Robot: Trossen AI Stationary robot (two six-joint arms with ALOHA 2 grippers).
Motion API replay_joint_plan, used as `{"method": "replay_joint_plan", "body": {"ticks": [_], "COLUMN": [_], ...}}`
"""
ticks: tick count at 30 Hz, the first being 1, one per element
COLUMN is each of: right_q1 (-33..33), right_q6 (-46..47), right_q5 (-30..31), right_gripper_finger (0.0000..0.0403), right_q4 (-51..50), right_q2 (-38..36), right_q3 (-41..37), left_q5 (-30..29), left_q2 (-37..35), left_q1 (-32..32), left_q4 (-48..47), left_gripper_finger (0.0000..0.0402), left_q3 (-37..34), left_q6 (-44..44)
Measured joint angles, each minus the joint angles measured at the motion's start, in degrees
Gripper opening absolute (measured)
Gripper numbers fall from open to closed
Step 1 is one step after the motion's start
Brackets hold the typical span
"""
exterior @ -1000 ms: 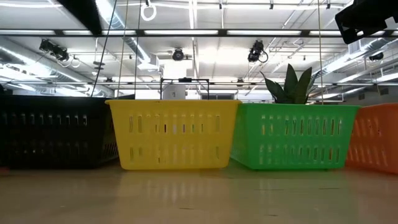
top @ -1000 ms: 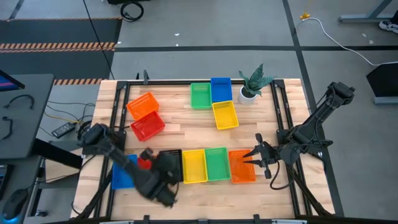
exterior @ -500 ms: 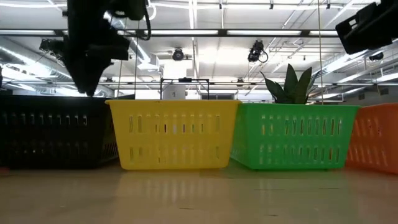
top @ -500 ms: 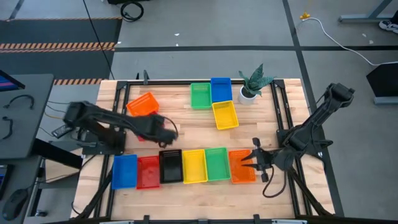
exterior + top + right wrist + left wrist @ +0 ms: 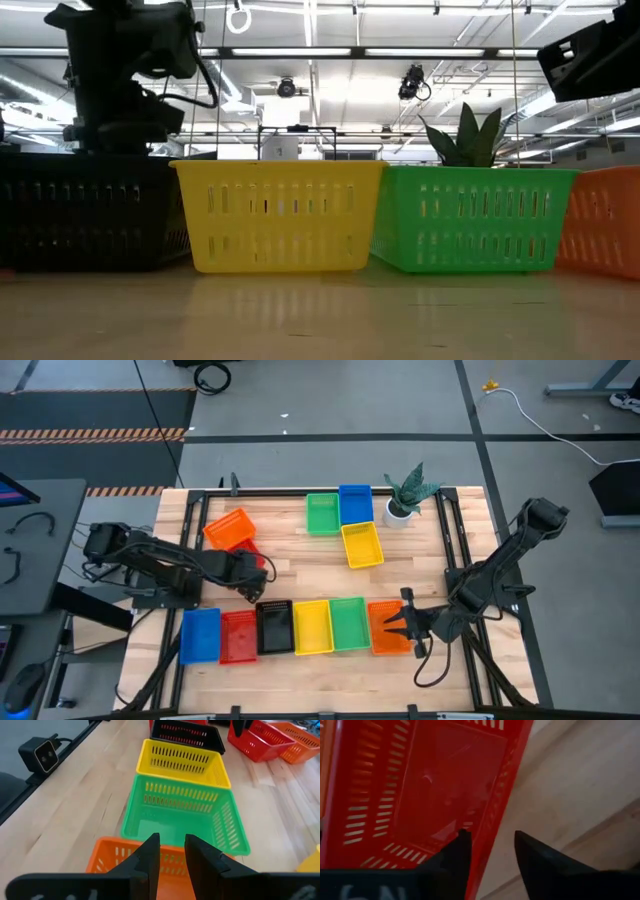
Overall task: Stack baskets by color
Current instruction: Stack the top red bin on top of the red bin
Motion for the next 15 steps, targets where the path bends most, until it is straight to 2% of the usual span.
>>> {"method": "replay_joint_plan", "body": {"ticks": [8,11,15], "right_q1": [0.0,0.0,0.0], "right_q6": [-1.2,-1.0,-1.0], "right_q5": [0.0,0.0,0.0], "right_gripper_finger": [0.0096,0.0096,0.0096], "right_q4": [1.0,1.0,1.1], "right_q2": [0.2,0.2,0.2], "right_q3": [0.0,0.0,0.0], "left_q5": [1.4,0.8,-4.7], "left_q2": [0.5,0.5,1.0], "left_q1": [0.1,-0.7,-4.1], "left_q4": [-0.8,-1.1,-1.4], "left_gripper_finger": [0.0018,0.0017,0.0016], "left_q3": [1.2,5.4,15.9], "left_q6": [-0.4,-4.1,-8.5]}}
